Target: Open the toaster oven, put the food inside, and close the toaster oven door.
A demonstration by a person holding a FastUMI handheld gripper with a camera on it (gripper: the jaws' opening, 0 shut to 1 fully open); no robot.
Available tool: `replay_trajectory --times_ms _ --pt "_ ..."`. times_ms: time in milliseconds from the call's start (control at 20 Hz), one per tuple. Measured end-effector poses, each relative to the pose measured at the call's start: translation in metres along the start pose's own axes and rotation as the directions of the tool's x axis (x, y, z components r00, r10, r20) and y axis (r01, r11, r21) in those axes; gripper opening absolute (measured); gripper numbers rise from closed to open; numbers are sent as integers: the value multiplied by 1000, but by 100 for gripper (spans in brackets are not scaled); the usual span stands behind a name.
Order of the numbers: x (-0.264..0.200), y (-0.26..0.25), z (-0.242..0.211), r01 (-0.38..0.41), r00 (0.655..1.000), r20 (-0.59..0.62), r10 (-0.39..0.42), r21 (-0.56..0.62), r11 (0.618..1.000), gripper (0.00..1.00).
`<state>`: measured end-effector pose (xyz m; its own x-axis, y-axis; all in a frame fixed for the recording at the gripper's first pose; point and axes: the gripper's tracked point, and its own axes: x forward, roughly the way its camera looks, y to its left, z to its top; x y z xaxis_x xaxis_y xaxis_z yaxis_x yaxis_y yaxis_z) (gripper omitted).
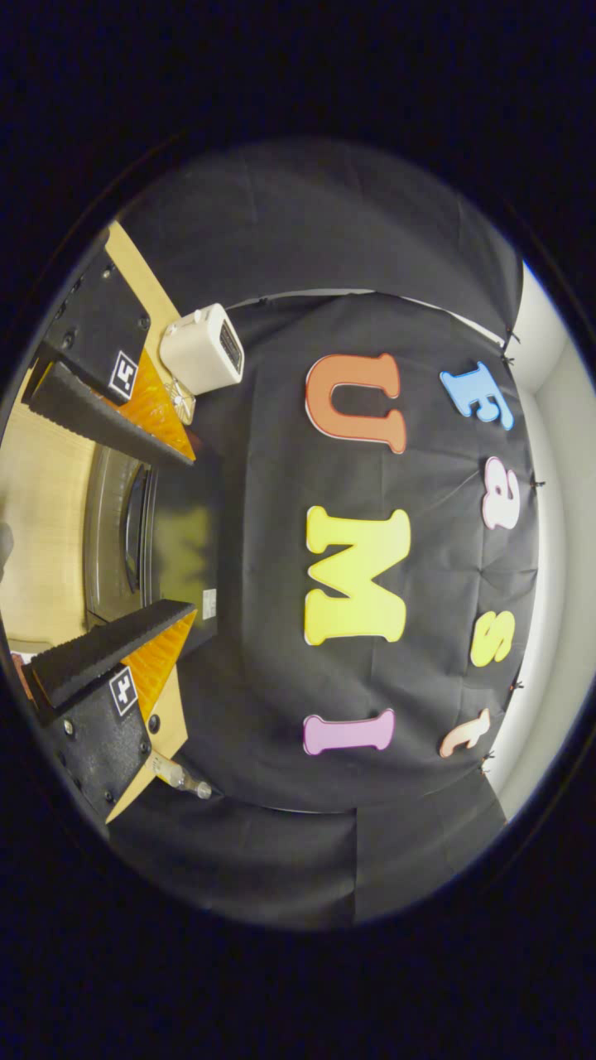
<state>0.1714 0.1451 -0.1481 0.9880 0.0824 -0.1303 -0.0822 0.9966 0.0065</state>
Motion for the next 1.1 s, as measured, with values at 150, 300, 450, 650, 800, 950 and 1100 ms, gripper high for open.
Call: replay_trajectory --times_ms 150,300,450,650,800,950,1100 --pt "34 2 -23 10 999 -42 -11 -4 1000 100" --pt "61 -1 -45 23 995 -92 -24 -9 1000 100" --pt "78 -4 -64 39 990 -132 -42 -19 999 100" --pt "83 -6 -70 47 988 -146 -49 -18 999 100" --pt "79 -6 -72 43 986 -161 -42 3 999 100" --pt "71 -5 -74 36 984 -178 -30 33 999 100" --pt "62 -5 -77 38 982 -186 -33 21 999 100"
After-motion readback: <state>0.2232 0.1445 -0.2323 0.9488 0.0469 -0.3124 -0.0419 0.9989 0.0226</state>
